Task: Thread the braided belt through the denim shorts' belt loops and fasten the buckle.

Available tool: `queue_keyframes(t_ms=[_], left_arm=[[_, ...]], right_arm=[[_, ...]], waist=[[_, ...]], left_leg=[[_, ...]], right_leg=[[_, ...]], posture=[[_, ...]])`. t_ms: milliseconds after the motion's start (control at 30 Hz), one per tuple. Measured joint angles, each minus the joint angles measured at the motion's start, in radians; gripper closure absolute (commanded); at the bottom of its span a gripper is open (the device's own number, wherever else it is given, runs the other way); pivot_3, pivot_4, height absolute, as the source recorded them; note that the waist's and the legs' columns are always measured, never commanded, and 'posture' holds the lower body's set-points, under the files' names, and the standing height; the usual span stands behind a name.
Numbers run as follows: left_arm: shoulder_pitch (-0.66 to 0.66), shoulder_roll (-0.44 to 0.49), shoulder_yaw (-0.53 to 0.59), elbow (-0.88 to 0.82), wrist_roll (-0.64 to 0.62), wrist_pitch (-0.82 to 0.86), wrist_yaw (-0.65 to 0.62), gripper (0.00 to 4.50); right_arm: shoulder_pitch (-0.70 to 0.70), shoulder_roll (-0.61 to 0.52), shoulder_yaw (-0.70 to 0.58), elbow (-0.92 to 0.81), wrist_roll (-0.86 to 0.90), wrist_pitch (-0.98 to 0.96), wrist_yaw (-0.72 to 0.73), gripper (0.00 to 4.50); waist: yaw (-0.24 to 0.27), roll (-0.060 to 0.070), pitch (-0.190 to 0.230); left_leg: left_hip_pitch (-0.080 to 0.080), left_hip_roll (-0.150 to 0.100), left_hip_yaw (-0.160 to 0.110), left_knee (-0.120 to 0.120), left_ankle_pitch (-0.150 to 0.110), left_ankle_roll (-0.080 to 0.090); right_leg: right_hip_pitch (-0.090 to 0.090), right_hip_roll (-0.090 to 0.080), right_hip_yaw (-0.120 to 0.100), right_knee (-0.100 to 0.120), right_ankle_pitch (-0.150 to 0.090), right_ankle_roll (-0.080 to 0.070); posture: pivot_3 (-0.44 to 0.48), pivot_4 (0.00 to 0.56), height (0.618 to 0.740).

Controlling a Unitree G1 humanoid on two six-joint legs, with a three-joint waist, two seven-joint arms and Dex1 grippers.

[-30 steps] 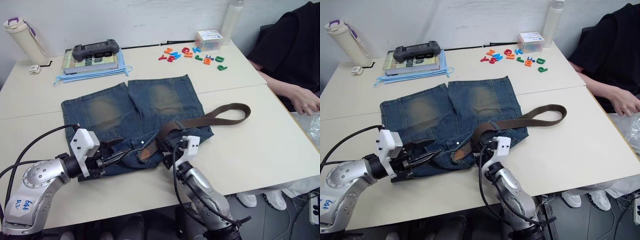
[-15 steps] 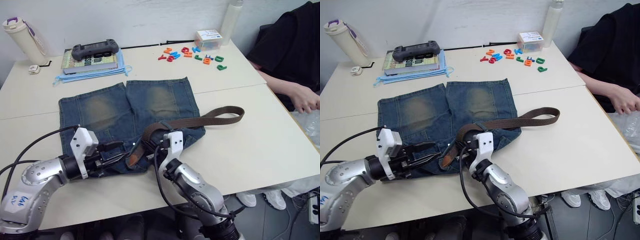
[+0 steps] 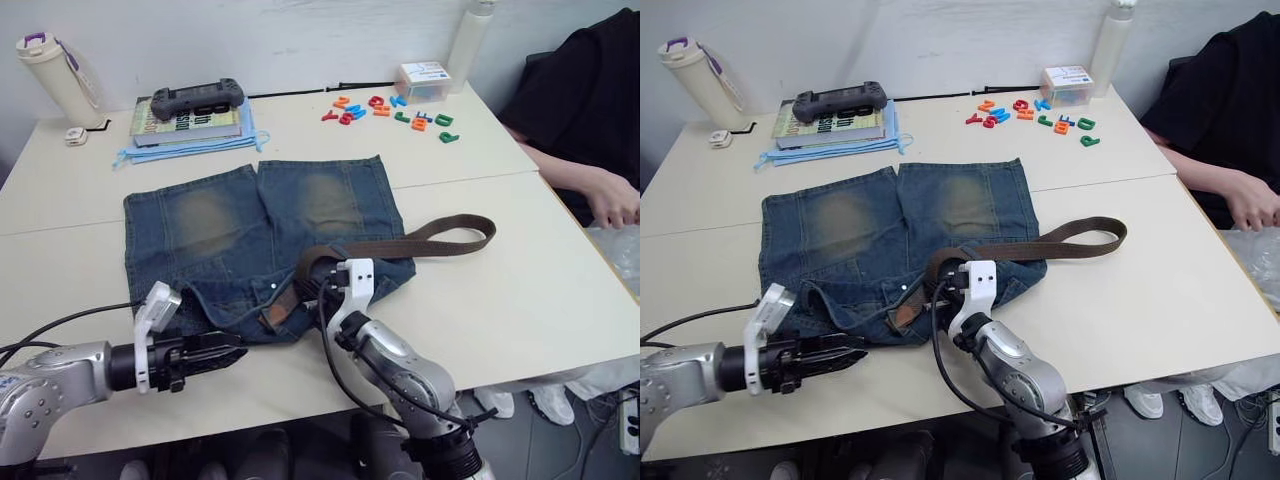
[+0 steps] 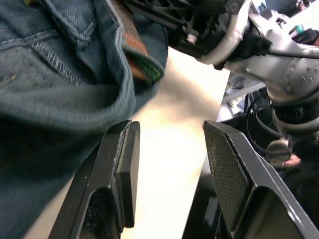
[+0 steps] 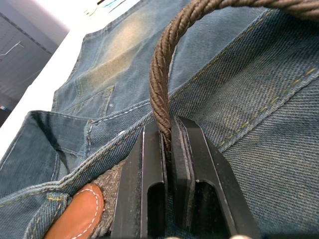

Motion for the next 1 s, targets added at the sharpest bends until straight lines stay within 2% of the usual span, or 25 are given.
queue_keyframes(t_ms=[133,300,533,733,833,1000], left_arm=[[0.012,-0.013,-0.041,0.011,0.018,-0.002,0.026,2.20],[0.024,-0.083,-0.081,0.077,0.081,-0.050,0.064,2.20],[-0.064,-0.205,-0.088,0.128,0.071,-0.015,0.158,2.20],[-0.040,-0.146,-0.089,0.083,0.034,0.020,0.119,2.20],[-0.049,-0.163,-0.089,0.092,0.046,-0.009,0.120,2.20],[-0.208,-0.300,-0.113,0.154,0.052,-0.017,0.219,2.20]], right_arm=[[-0.005,0.001,-0.015,-0.007,0.021,0.027,-0.012,4.50],[-0.011,0.003,-0.037,-0.012,0.035,0.049,-0.023,4.50],[-0.020,0.004,-0.046,-0.019,0.052,0.057,-0.015,4.50],[-0.022,0.006,-0.068,-0.019,0.071,0.076,-0.015,4.50],[-0.035,0.009,-0.095,-0.013,0.088,0.090,-0.023,4.50],[-0.062,0.017,-0.146,0.004,0.155,0.180,-0.047,4.50]], waist=[[-0.008,0.001,0.000],[-0.001,0.001,0.000],[0.000,0.000,0.000],[-0.003,0.001,0.001],[0.000,0.001,0.001],[0.006,0.000,0.000]], left_leg=[[0.000,0.000,0.001,-0.001,0.000,-0.001],[0.000,0.000,0.001,0.001,0.000,-0.001],[0.000,0.000,0.001,0.000,0.000,-0.001],[0.000,0.000,0.001,0.000,0.000,-0.001],[0.000,0.000,0.001,0.001,0.000,-0.001],[-0.001,-0.002,0.000,0.002,0.000,-0.001]], right_leg=[[-0.001,0.001,0.001,-0.001,0.000,0.000],[0.000,0.000,0.000,-0.001,0.000,0.000],[0.000,0.000,0.000,0.000,0.000,0.000],[-0.001,0.000,0.001,-0.001,0.000,0.000],[0.000,0.000,0.000,-0.001,0.000,0.000],[0.000,-0.001,-0.001,-0.001,0.001,0.001]], posture=[[0.000,0.150,0.740],[0.000,0.150,0.740],[0.000,0.150,0.740],[0.000,0.150,0.740],[0.000,0.150,0.740],[0.000,0.150,0.740]])
